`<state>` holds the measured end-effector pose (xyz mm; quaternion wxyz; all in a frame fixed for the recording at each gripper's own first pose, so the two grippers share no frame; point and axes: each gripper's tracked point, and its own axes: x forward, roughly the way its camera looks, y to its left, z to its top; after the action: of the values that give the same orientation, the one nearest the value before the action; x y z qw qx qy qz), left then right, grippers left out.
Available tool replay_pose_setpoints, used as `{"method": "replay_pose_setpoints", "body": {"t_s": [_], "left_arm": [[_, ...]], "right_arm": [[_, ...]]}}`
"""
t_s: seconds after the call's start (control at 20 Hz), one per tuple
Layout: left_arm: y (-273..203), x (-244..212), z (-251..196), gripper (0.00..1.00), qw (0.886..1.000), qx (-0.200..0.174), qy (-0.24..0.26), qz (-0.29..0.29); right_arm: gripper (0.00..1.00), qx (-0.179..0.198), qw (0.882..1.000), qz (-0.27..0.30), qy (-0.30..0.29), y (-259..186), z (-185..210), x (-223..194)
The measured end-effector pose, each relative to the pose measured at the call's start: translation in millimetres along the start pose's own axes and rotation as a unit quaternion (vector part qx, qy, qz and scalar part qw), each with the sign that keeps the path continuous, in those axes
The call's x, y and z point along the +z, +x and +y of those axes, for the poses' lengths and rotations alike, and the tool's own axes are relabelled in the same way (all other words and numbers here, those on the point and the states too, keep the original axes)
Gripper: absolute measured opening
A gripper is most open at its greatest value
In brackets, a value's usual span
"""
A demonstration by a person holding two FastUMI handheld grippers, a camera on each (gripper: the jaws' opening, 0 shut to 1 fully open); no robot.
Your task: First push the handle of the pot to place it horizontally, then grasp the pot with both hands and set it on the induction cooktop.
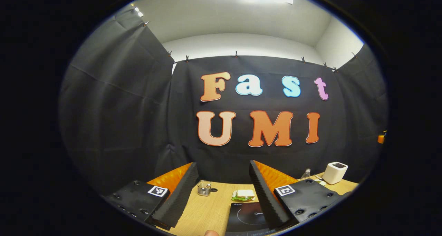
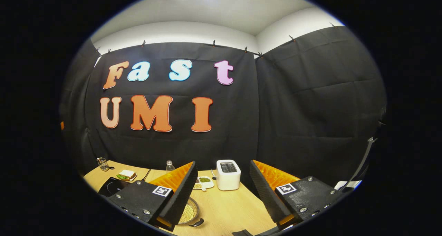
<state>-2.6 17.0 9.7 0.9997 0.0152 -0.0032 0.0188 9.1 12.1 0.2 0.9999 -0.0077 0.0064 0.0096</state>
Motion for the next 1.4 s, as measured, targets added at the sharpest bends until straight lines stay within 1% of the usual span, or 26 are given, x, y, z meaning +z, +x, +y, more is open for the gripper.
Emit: {"method": "replay_pose_setpoints", "body": {"t_s": [0.1, 0.2, 0.25, 0.3, 0.35, 0.4, 0.45, 0.5, 0.6, 0.65, 0.7, 0.75, 0.8, 0.9, 0.95, 1.15, 1.4], "left_arm": [[-1.0, -0.8, 1.5, 0.99, 1.0, 0.0, -0.002, 0.003], [-0.1, -3.1, 1.8, 0.97, 1.0, 0.001, -0.003, 0.006], [0.5, -2.8, 2.2, 0.98, 1.0, 0.001, -0.004, 0.007], [-0.5, -3.8, 3.3, 0.98, 1.0, 0.001, -0.005, 0.009], [-0.1, -4.8, 3.2, 0.98, 1.0, 0.002, -0.006, 0.01], [1.0, -5.9, 4.6, 0.97, 1.0, 0.002, -0.006, 0.011], [2.2, -6.7, 4.0, 0.97, 1.0, 0.002, -0.007, 0.013], [1.8, -6.8, 3.3, 0.98, 1.0, 0.001, -0.009, 0.014], [2.5, -9.0, 1.6, 0.98, 1.0, -0.002, -0.014, 0.016], [3.2, -10.7, 1.6, 0.98, 1.0, -0.002, -0.015, 0.017], [4.0, -11.4, 4.1, 0.98, 1.0, 0.0, -0.014, 0.019], [4.7, -12.0, 4.9, 0.98, 1.0, 0.003, -0.012, 0.019], [4.5, -11.1, 5.6, 0.98, 1.0, 0.004, -0.011, 0.019], [4.1, -10.7, 4.7, 0.98, 1.0, 0.005, -0.009, 0.018], [3.2, -9.5, 4.1, 0.98, 1.0, 0.005, -0.008, 0.017], [5.1, -3.7, 5.0, 0.98, 1.0, 0.009, 0.0, 0.011], [4.4, -4.9, 0.8, 0.99, 1.0, 0.003, -0.004, 0.011]], "right_arm": [[0.93, 0.007, 1.0, 0.007, 0.003, 2.1, 5.3, -2.1], [0.89, 0.013, 1.0, 0.01, 0.001, 3.0, 9.6, -5.0], [0.84, 0.015, 1.0, 0.01, -0.003, 3.3, 11.7, -6.6], [0.81, 0.018, 1.0, 0.013, -0.006, 3.3, 13.5, -9.5], [0.75, 0.026, 0.999, 0.018, -0.01, 2.7, 17.4, -12.4], [0.72, 0.035, 0.999, 0.022, -0.013, 2.8, 21.2, -16.7], [0.65, 0.042, 0.999, 0.028, -0.015, 2.3, 25.1, -20.9], [0.65, 0.048, 0.998, 0.033, -0.018, 3.0, 29.2, -25.9], [0.48, 0.052, 0.997, 0.049, -0.02, 5.0, 31.6, -38.8], [0.37, 0.053, 0.997, 0.061, -0.019, 6.8, 32.4, -47.3], [0.3, 0.056, 0.996, 0.073, -0.017, 6.7, 35.1, -56.6], [0.19, 0.06, 0.994, 0.085, -0.015, 7.2, 37.7, -66.6], [0.12, 0.065, 0.993, 0.099, -0.015, 8.1, 41.8, -77.6], [0.06, 0.075, 0.99, 0.122, -0.017, 7.4, 49.9, -100.7], [0.01, 0.08, 0.988, 0.134, -0.016, 7.1, 53.7, -113.3], [0.0, 0.101, 0.974, 0.2, -0.017, 0.5, 68.4, -175.6], [0.0, 0.124, 0.953, 0.274, -0.025, -13.4, 87.1, -245.1]]}}
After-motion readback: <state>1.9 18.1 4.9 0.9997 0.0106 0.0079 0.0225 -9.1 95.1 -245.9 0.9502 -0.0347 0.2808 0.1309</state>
